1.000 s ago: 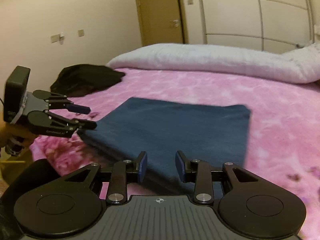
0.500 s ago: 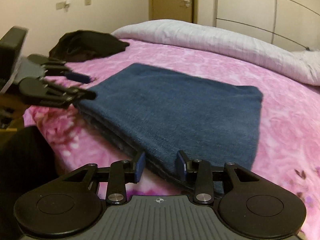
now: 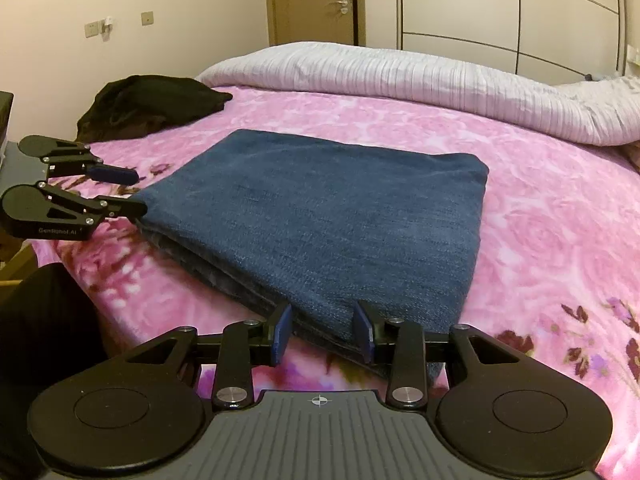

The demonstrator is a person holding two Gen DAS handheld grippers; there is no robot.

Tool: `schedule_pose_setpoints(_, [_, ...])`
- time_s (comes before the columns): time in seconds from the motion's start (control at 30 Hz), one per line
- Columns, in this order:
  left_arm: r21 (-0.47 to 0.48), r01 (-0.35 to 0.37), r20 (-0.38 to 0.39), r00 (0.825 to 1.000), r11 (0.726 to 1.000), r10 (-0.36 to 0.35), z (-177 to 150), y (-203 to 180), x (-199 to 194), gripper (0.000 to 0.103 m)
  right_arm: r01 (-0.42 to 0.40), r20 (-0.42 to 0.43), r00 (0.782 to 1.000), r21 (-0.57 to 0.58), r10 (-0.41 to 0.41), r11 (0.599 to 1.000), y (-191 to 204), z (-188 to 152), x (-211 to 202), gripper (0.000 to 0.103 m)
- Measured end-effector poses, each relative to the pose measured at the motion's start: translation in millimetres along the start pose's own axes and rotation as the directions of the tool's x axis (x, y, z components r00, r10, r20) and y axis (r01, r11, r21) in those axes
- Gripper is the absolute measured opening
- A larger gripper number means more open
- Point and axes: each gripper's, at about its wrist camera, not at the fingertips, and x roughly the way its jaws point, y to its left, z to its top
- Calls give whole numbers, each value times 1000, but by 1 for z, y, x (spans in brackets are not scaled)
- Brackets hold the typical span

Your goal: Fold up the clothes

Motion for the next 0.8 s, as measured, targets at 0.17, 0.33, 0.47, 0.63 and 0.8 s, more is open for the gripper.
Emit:
schedule_pose_setpoints(0.17, [-2, 0, -4, 1000, 1000, 0, 0, 0, 0, 40, 25, -32, 999, -39, -27, 999, 11, 9, -1, 44])
schedule_pose_setpoints(0.33, [11, -1, -12, 1000, 1000, 1, 1, 0, -1, 40, 62, -33, 997, -300, -75, 952, 45, 8, -6, 62])
schedule_pose_setpoints(0.47, [9, 1, -10, 1000, 1000, -1, -1, 1, -1, 40, 145, -48, 977, -568, -208, 810, 65, -10, 10, 64])
schedule_pose_setpoints(0.63, [11, -3, -10, 1000, 1000, 3, -1, 0, -1, 40, 169, -28, 962, -717, -270, 676, 73, -25, 30, 65])
schedule_pose_setpoints(0.8, [32, -17, -6, 1000, 999, 17, 1, 0, -5, 46, 176, -2, 962, -760, -274, 625, 72, -22, 43, 65])
